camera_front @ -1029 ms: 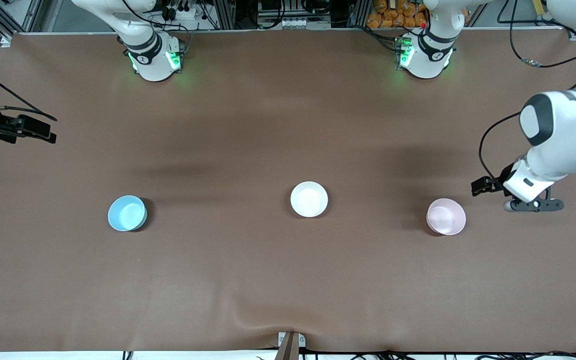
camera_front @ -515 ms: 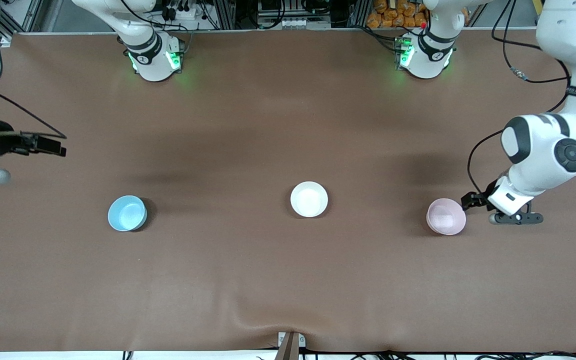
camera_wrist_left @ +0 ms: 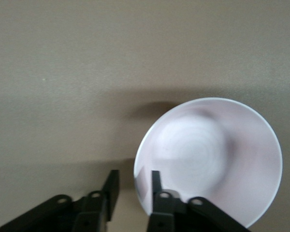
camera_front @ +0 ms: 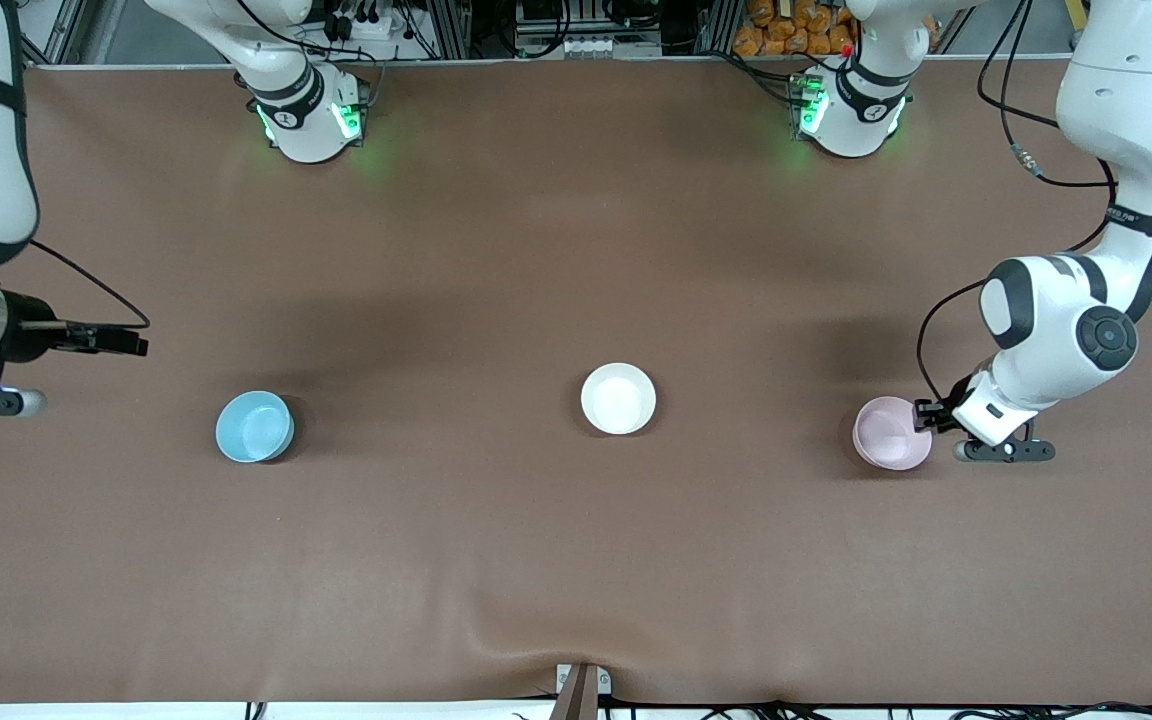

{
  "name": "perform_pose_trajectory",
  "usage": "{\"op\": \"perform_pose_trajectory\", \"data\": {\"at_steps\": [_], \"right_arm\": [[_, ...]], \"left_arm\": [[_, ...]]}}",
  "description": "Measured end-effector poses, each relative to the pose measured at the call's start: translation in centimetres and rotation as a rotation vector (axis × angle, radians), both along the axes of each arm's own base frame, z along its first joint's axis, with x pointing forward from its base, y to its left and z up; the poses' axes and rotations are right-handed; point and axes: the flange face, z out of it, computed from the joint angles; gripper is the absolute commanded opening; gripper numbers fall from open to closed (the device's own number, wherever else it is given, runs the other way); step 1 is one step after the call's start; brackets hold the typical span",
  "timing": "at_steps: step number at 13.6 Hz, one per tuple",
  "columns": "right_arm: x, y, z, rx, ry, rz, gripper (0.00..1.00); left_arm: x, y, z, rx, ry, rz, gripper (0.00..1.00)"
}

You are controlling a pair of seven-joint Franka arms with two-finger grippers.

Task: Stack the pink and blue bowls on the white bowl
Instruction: 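Grasp the pink bowl with the left gripper and carry it onto the white bowl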

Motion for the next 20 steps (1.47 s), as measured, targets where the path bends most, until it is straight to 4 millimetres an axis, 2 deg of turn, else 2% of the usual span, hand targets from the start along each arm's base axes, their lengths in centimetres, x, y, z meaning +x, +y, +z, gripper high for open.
{"op": "perform_pose_trajectory", "data": {"at_steps": [2, 4, 6, 8, 11, 13, 15, 17, 18, 20], "right_arm": [[-0.1, 0.0, -3.1, -0.004, -0.019, -0.004, 1.00], [-0.6, 0.0, -6.3, -0.011, -0.050, -0.009, 1.00], [-1.3, 0.1, -9.6, -0.019, -0.090, -0.011, 1.00], [-2.1, 0.5, -12.8, -0.025, -0.117, -0.009, 1.00], [-2.1, 0.9, -16.8, -0.027, -0.120, -0.004, 1.00], [-1.9, 0.9, -19.0, -0.028, -0.121, -0.005, 1.00], [-1.8, 0.8, -20.6, -0.029, -0.121, -0.010, 1.00], [-1.8, 0.8, -21.7, -0.030, -0.118, -0.025, 1.00], [-1.9, 0.8, -22.1, -0.031, -0.117, -0.035, 1.00], [-1.7, 0.8, -22.9, -0.034, -0.131, -0.054, 1.00]], "left_arm": [[0.3, -0.5, -0.3, -0.003, 0.000, -0.007, 0.00], [0.7, -1.4, 0.4, -0.009, -0.013, -0.020, 0.00], [0.9, -3.7, 1.5, -0.028, -0.023, -0.054, 0.00], [0.7, -9.0, 3.9, -0.063, 0.002, -0.071, 0.00], [-1.0, -19.1, 8.7, -0.117, 0.019, -0.042, 0.00], [-2.9, -26.1, 10.4, -0.150, 0.025, -0.026, 0.00], [-5.2, -32.1, 10.6, -0.162, 0.040, -0.039, 0.00], [-6.7, -36.3, 9.7, -0.174, 0.068, -0.050, 0.00], [-7.2, -37.7, 8.8, -0.178, 0.087, -0.059, 0.00], [-7.5, -38.7, 6.9, -0.183, 0.118, -0.068, 0.00]]}}
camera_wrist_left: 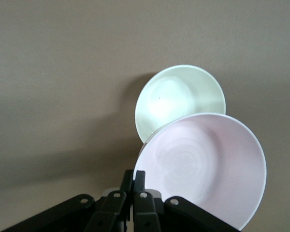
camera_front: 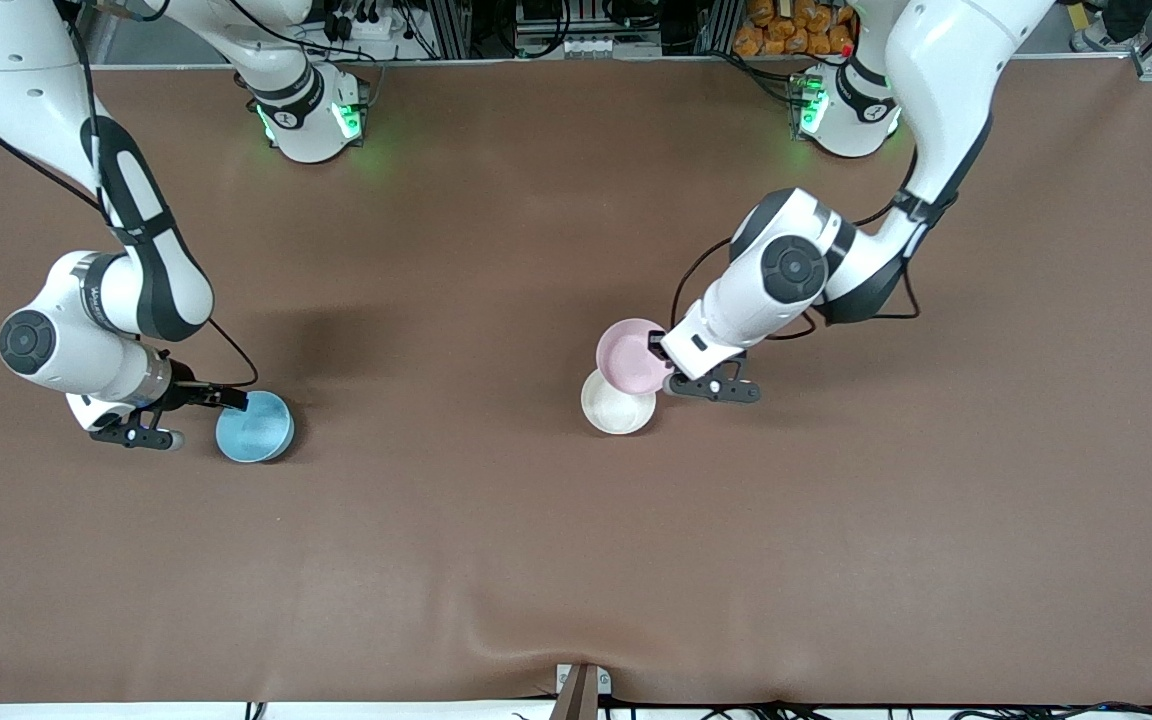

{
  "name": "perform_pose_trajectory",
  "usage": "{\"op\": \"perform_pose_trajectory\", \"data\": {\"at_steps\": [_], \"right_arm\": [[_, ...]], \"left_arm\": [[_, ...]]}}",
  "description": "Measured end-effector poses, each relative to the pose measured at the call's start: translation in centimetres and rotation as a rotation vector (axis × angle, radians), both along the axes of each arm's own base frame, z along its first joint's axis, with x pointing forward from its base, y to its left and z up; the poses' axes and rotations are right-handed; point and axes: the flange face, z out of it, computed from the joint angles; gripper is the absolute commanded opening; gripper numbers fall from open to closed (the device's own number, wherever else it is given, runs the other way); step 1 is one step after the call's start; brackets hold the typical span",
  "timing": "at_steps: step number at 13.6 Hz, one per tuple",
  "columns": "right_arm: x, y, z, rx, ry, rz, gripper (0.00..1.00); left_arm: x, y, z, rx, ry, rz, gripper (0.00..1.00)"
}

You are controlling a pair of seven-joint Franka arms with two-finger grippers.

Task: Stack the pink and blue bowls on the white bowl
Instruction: 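Grasp the pink bowl with the left gripper and carry it onto the white bowl, then release the pink bowl while the right gripper lifts the blue bowl toward it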

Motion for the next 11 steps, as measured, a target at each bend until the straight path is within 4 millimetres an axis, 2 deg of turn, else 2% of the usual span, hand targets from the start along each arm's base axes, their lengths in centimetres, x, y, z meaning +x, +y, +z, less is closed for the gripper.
{"op": "perform_pose_trajectory", "data": {"at_steps": [1, 2, 4, 5, 8, 11], "right_arm": [[0.1, -0.1, -0.6, 0.003, -0.011, -0.012, 1.00], [0.1, -0.1, -1.0, 0.010, -0.017, -0.026, 0.81], [0.1, -0.2, -1.5, 0.016, -0.018, -0.040, 0.14], [0.1, -0.2, -1.5, 0.019, -0.018, -0.046, 0.00], [0.2, -0.2, -1.5, 0.044, -0.022, -0.092, 0.00], [0.2, -0.2, -1.4, 0.050, -0.025, -0.103, 0.00]], "left_arm": [[0.1, 0.0, -0.9, 0.002, 0.011, -0.002, 0.00], [0.2, 0.2, -1.6, 0.014, 0.010, -0.011, 0.00], [1.0, 0.7, -2.2, 0.036, -0.007, -0.022, 0.00], [1.5, 0.8, -2.2, 0.034, -0.013, -0.019, 0.00], [2.7, 0.7, -2.1, 0.019, -0.021, -0.008, 0.00], [2.8, 0.4, -2.5, 0.015, -0.021, -0.011, 0.00]]}}
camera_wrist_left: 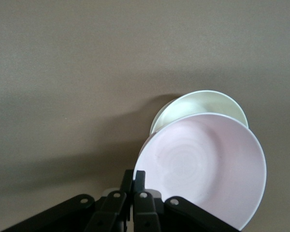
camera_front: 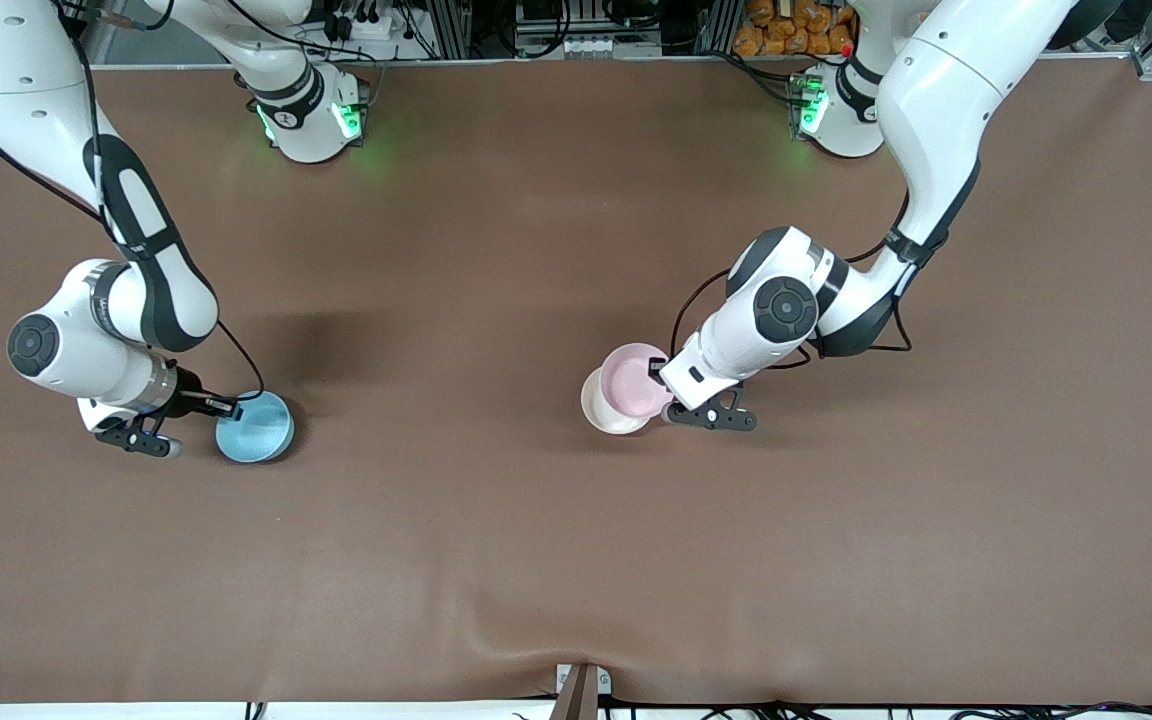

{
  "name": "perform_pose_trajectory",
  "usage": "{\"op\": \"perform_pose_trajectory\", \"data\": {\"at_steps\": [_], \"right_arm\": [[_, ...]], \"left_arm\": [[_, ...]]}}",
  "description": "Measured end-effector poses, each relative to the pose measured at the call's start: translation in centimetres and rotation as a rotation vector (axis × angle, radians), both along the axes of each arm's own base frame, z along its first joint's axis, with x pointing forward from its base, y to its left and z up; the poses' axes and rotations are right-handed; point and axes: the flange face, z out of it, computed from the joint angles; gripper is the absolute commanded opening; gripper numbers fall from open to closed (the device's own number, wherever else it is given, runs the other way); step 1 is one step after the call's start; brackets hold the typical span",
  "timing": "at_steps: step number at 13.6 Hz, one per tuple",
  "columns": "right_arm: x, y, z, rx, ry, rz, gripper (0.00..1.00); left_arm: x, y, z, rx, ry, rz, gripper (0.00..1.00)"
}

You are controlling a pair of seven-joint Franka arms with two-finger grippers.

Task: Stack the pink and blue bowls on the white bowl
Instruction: 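Release the pink bowl while the right gripper lifts the blue bowl toward it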

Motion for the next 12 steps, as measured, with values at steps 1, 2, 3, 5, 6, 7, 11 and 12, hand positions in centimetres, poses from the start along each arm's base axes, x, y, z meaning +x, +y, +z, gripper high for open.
{"op": "perform_pose_trajectory", "data": {"at_steps": [1, 2, 3, 5, 6, 7, 11, 12], "right_arm": [[0.2, 0.1, 0.3, 0.003, -0.004, -0.002, 0.00], [0.3, 0.2, 0.6, 0.004, -0.006, 0.000, 0.00], [0.4, 0.4, 1.0, 0.006, -0.003, 0.000, 0.00], [0.6, 0.9, 1.6, 0.011, 0.002, 0.002, 0.00], [0.8, 1.3, 2.2, 0.013, 0.002, 0.001, 0.00], [0.9, 1.9, 2.9, 0.014, -0.001, 0.002, 0.00], [1.4, 6.7, 5.9, 0.015, -0.013, -0.032, 0.00], [1.5, 8.4, 6.5, 0.015, -0.019, -0.045, 0.00]], "left_arm": [[-0.1, -0.4, 0.0, -0.004, -0.007, -0.005, 0.00], [-0.2, -0.7, -0.1, -0.007, -0.012, -0.009, 0.00], [-0.3, -1.0, -0.2, -0.009, -0.016, -0.012, 0.00], [-0.6, -1.6, -0.3, -0.015, -0.024, -0.020, 0.00], [-0.7, -1.7, -0.4, -0.014, -0.028, -0.022, 0.00], [-0.6, -1.7, -0.6, -0.009, -0.031, -0.022, 0.00], [-0.6, -1.7, -2.1, 0.025, -0.052, -0.045, 0.00], [-0.6, -1.8, -2.4, 0.023, -0.051, -0.043, 0.00]]}}
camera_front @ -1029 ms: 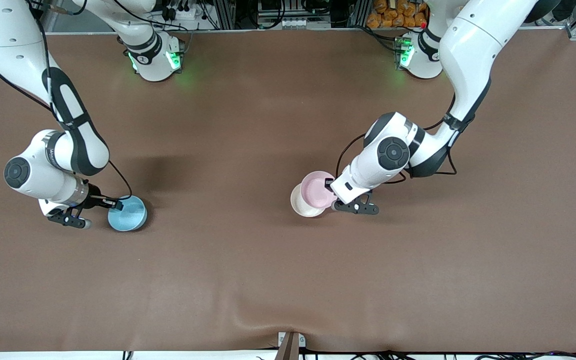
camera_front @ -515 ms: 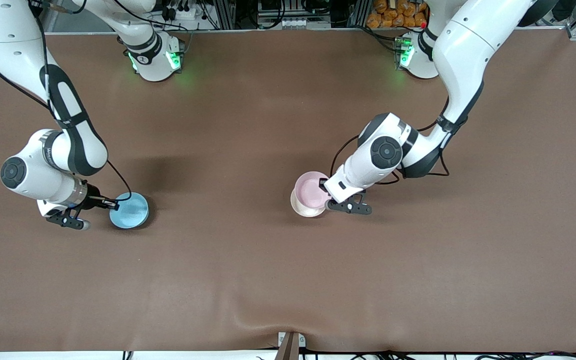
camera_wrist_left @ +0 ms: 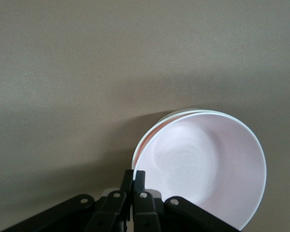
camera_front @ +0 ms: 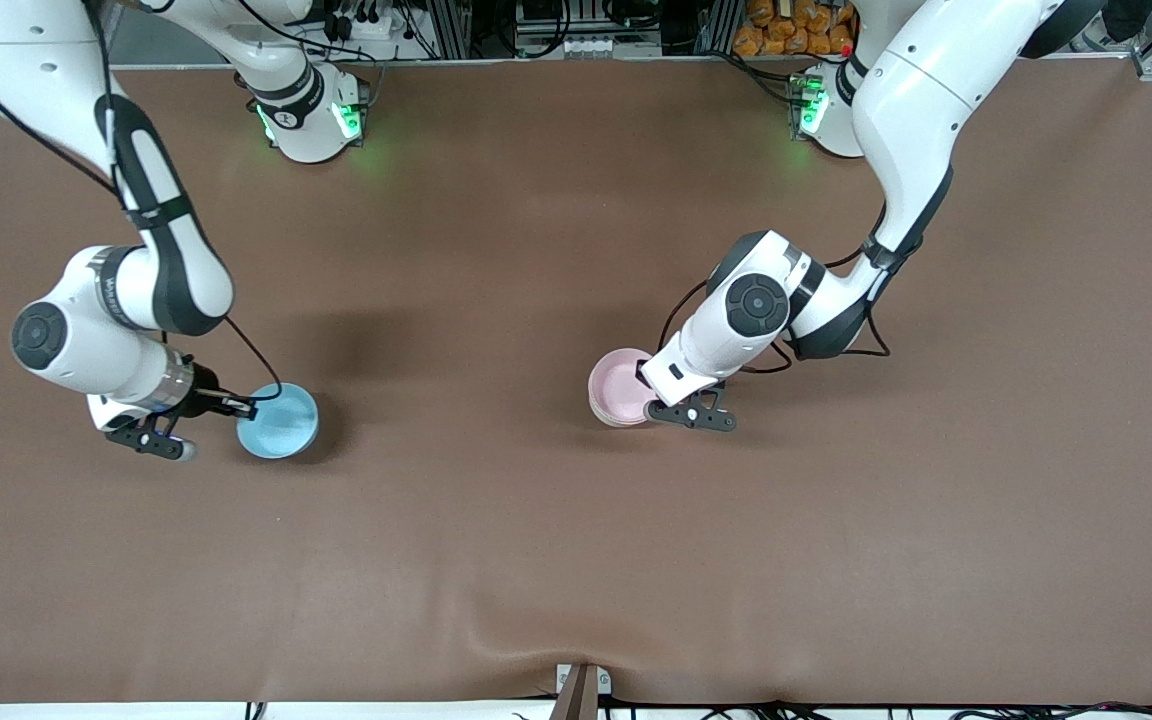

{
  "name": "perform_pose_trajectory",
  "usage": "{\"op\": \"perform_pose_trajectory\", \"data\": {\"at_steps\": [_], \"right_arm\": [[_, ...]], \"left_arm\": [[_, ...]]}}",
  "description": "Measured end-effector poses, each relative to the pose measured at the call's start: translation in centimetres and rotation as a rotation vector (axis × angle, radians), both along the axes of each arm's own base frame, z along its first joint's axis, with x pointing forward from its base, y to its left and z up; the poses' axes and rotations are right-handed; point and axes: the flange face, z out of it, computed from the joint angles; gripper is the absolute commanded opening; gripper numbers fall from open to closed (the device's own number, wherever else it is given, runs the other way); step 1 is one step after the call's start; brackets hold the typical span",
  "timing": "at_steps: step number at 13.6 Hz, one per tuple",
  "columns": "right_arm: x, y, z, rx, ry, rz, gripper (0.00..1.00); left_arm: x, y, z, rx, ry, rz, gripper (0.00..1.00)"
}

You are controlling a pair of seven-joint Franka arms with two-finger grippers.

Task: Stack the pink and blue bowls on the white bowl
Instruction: 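Release the pink bowl while the right gripper lifts the blue bowl toward it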

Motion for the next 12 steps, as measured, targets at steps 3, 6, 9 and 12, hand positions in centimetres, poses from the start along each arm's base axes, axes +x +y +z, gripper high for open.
{"op": "perform_pose_trajectory", "data": {"at_steps": [3, 6, 9, 12], "right_arm": [[0.1, 4.9, 1.6, 0.002, -0.013, -0.046, 0.00], [0.3, 9.1, 3.8, 0.009, -0.016, -0.078, 0.00], [0.3, 14.8, 6.5, 0.023, -0.032, -0.126, 0.00], [-1.0, 21.5, 7.8, 0.038, -0.035, -0.190, 0.00]], "left_arm": [[-0.1, -1.0, -0.4, -0.009, 0.004, 0.013, 0.21], [-0.2, -2.4, -0.3, -0.018, 0.007, 0.048, 1.00], [0.5, -2.9, 1.0, -0.035, -0.012, 0.070, 1.00], [1.5, -2.3, 5.0, -0.009, -0.026, 0.072, 1.00]]}}
